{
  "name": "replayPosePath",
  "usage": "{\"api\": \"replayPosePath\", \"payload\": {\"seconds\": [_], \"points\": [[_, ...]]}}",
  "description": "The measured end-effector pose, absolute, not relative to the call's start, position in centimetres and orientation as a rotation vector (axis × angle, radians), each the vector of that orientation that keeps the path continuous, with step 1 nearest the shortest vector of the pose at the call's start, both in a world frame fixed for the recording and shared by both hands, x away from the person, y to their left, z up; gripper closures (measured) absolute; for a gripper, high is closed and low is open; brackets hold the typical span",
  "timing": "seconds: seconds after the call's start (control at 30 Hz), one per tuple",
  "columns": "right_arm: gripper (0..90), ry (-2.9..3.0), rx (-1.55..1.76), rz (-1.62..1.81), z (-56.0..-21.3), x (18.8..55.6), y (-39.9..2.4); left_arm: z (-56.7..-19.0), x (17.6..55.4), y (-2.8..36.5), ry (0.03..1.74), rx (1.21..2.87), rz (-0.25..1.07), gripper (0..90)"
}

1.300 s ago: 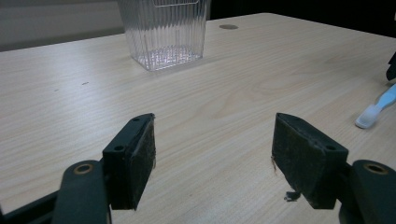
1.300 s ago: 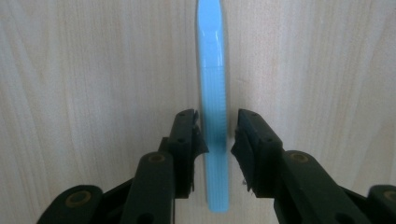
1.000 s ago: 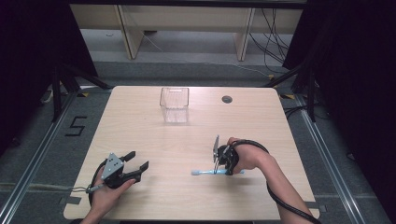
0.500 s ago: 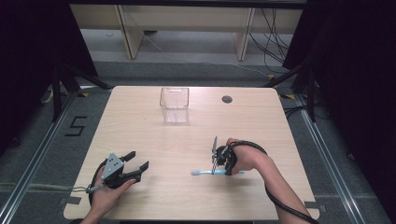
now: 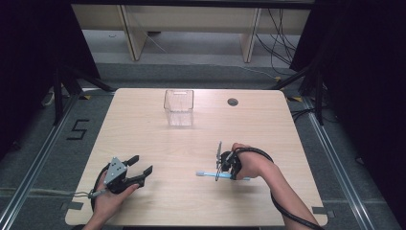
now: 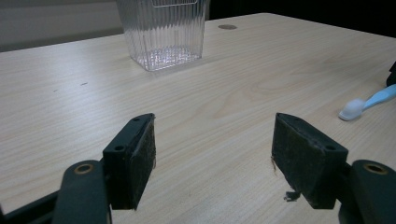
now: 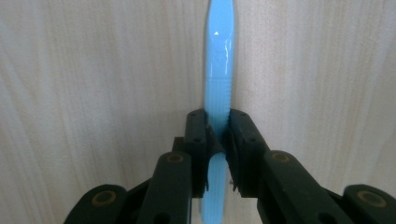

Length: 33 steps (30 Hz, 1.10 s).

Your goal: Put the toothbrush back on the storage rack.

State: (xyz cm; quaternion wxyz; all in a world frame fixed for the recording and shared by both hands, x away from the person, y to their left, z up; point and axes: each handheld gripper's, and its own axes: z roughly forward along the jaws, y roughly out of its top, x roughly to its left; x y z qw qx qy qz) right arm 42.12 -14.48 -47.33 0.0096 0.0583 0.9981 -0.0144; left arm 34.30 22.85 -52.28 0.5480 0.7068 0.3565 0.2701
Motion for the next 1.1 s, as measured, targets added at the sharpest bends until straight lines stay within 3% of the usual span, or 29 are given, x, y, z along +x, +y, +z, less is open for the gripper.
{"api": "replayPosePath", "payload": {"seconds": [1.1], "points": [[79.1, 3.015, 0.266, 0.224, -44.9, 41.5, -15.2, -52.2, 34.2, 22.9, 0.856, 1.676, 0.641, 30.0]]}}
